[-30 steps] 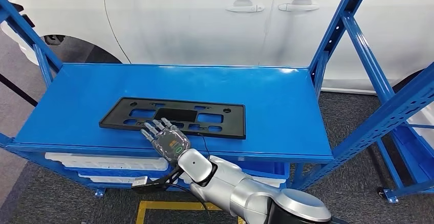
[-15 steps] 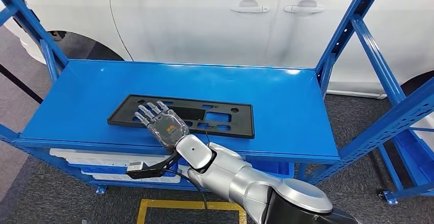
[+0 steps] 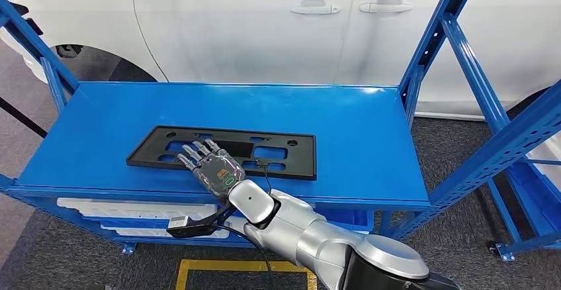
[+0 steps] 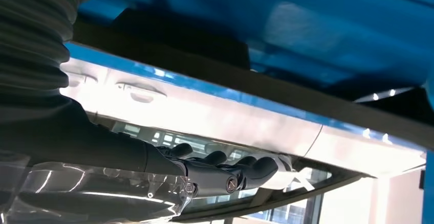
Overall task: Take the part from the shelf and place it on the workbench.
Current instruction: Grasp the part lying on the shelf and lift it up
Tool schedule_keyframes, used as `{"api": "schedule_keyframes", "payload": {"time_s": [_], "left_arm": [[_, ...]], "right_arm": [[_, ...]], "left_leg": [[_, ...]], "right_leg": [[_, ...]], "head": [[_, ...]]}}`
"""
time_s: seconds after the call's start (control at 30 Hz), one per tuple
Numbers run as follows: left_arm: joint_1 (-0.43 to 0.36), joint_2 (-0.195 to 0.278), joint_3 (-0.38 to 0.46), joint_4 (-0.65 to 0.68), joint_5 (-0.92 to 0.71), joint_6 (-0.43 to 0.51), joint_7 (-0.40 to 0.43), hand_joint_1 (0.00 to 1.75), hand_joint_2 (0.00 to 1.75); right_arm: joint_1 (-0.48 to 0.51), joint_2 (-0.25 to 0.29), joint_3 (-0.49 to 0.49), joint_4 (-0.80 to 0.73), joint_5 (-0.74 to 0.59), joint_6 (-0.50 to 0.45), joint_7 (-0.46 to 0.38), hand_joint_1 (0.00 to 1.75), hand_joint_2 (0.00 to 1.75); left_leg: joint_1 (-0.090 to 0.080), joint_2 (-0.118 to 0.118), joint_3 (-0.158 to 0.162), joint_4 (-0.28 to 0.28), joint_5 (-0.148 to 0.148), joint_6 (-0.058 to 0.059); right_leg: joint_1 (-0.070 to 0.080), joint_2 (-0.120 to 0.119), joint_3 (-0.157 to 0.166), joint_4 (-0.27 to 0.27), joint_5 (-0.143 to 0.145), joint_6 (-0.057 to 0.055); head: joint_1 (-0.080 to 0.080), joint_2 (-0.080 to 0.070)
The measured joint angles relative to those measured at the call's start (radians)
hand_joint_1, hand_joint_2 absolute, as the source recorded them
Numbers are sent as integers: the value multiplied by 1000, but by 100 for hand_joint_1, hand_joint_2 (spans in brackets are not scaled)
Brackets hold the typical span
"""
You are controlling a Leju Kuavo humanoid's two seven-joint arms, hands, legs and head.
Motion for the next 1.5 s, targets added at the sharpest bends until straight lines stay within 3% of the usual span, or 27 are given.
{"api": "schedule_keyframes", "payload": {"time_s": [0.03, 0.17, 0.23, 0.3, 0.33, 0.37, 0.4, 0.5, 0.57, 0.63, 0.7, 0.8, 0.83, 0.87, 0.9, 0.97, 1.03, 1.17, 1.2, 1.27, 1.33, 1.37, 1.4, 1.43, 1.5], "left_arm": [[0, 0, 0, 0, 0, 0, 0, 0, 0], [2, 0, 0, 0, 1, 1, -2, 0, 0], [1, 0, 0, 0, 1, 1, -3, 0, 0], [2, 0, 0, 0, 3, 1, -4, 0, 0], [2, 0, 0, 0, 3, 1, -5, 0, 0], [3, 0, 0, 0, 3, 2, -6, 0, 0], [3, 0, 0, 0, 4, 2, -6, 0, 0], [3, 1, -1, 0, 4, 2, -9, 0, 0], [3, 2, -1, 0, 4, 2, -11, 0, 0], [3, 5, -1, 0, 4, 2, -14, 0, 0], [2, 8, -2, 0, 4, 2, -17, 0, 0], [-1, 13, -3, 0, -1, 2, -18, 0, 0], [-2, 15, -4, 0, -4, 2, -17, 0, 0], [-2, 16, -5, 0, -7, 2, -17, 0, 0], [-3, 16, -7, 0, -9, 2, -17, 0, 0], [-7, 18, -11, 0, -12, 2, -16, 0, 0], [-13, 20, -15, 0, -14, 1, -16, 0, 0], [-22, 24, -27, 0, -20, 1, -13, 0, 0], [-25, 24, -28, 0, -20, 1, -12, 0, 0], [-32, 24, -31, 0, -21, 1, -9, 0, 0], [-36, 24, -35, 0, -22, 1, -6, 0, 0], [-36, 24, -36, 0, -23, 1, -4, 0, 0], [-37, 23, -38, 0, -25, 1, -3, 0, 0], [-37, 23, -41, 0, -27, 0, -2, 0, 0], [-37, 23, -48, 0, -31, 0, 0, 0, 0]], "right_arm": [[2, 0, 5, 2, 4, 4, 2, 0, 175], [15, 0, 19, 12, 17, 14, 10, 0, 175], [17, 0, 26, 17, 26, 23, 20, 0, 175], [23, -1, 38, 23, 39, 33, 35, 0, 175], [28, -2, 44, 28, 47, 40, 45, 0, 175], [33, -4, 51, 33, 55, 45, 55, 0, 175], [37, -4, 57, 37, 61, 49, 65, 0, 175], [37, -4, 65, 44, 66, 52, 79, 0, 175], [36, -4, 66, 47, 63, 52, 80, 0, 175], [35, -3, 66, 49, 58, 51, 86, 0, 175], [31, -1, 66, 50, 47, 49, 99, 0, 175], [24, 1, 66, 54, 27, 39, 114, 0, 175], [21, 1, 66, 57, 22, 35, 115, 0, 175], [18, 1, 66, 60, 17, 32, 114, 0, 175], [15, 1, 65, 64, 13, 30, 113, 0, 175], [10, 2, 63, 68, 8, 29, 112, 0, 175], [5, 3, 60, 73, 5, 26, 114, 0, 175], [-7, 3, 48, 87, 2, 20, 116, 0, 175], [-11, 3, 45, 90, 1, 19, 116, 0, 175], [-18, 1, 39, 97, 1, 17, 116, 0, 175], [-22, -1, 37, 103, 1, 14, 116, 0, 175], [-24, -2, 36, 106, 1, 12, 116, 0, 175], [-26, -2, 36, 108, 2, 12, 117, 0, 175], [-28, -2, 35, 109, 2, 12, 118, 0, 175], [-34, -2, 32, 112, 2, 12, 119, 0, 175]], "left_leg": [[-3, -1, 15, -33, 7, 6], [-2, -1, 20, -50, 9, 29], [2, 1, 22, -56, 13, 40], [1, 2, 21, -55, 13, 45], [1, 2, 21, -55, 12, 45], [1, 1, 22, -54, 11, 45], [1, 0, 22, -52, 10, 45], [-2, -2, 21, -43, 3, 36], [-5, -3, 18, -38, -1, 26], [-4, -2, 18, -39, -2, 14], [-2, -2, 9, -14, -23, 3], [0, -1, -71, 164, -112, -9], [1, -1, -100, 223, -131, -12], [2, 0, -113, 249, -132, -14], [2, 0, -107, 235, -113, -14], [5, 0, -47, 107, -44, -11], [2, 0, 9, -11, -6, -2], [0, 3, 16, -42, 4, 26], [2, 5, 15, -46, 9, 34], [4, 8, 9, -50, 18, 45], [4, 10, -1, -49, 24, 47], [3, 10, -5, -49, 27, 46], [4, 10, -8, -48, 29, 45], [4, 9, -10, -46, 31, 43], [2, 6, -15, -36, 30, 37]], "right_leg": [[2, 0, -1, 0, 0, 5], [3, -1, -5, 7, -8, 26], [2, -2, -38, 80, -53, 36], [-1, -3, -100, 210, -114, 40], [-2, -3, -124, 259, -127, 41], [-3, -3, -132, 273, -121, 41], [-4, -3, -121, 247, -96, 39], [-5, -3, -34, 63, -11, 29], [-1, -2, -12, 14, -3, 21], [0, -1, -11, 10, -2, 12], [-4, -3, -8, 4, 1, 2], [-5, -7, -7, 1, 2, -6], [-4, -8, -7, 2, 2, -6], [-4, -9, -7, 2, 2, -6], [-4, -9, -7, 2, 2, -6], [-4, -9, -6, 4, 2, -5], [1, -6, -10, 6, 4, 3], [3, -2, -20, 8, 10, 27], [2, -2, -28, 25, -3, 32], [-1, -3, -72, 117, -61, 40], [-4, -3, -131, 247, -124, 46], [-5, -4, -144, 281, -133, 47], [-7, -4, -138, 278, -123, 48], [-9, -4, -111, 237, -99, 48], [-11, -5, -32, 104, -49, 43]], "head": [[0, 0], [0, 0], [0, 0], [0, 0], [0, 0], [0, 0], [0, 0], [0, 0], [0, 0], [0, 0], [0, 0], [0, 0], [0, 0], [0, 0], [0, 0], [0, 0], [0, 0], [0, 0], [0, 0], [0, 0], [0, 0], [0, 0], [0, 0], [0, 0], [0, 0]]}}
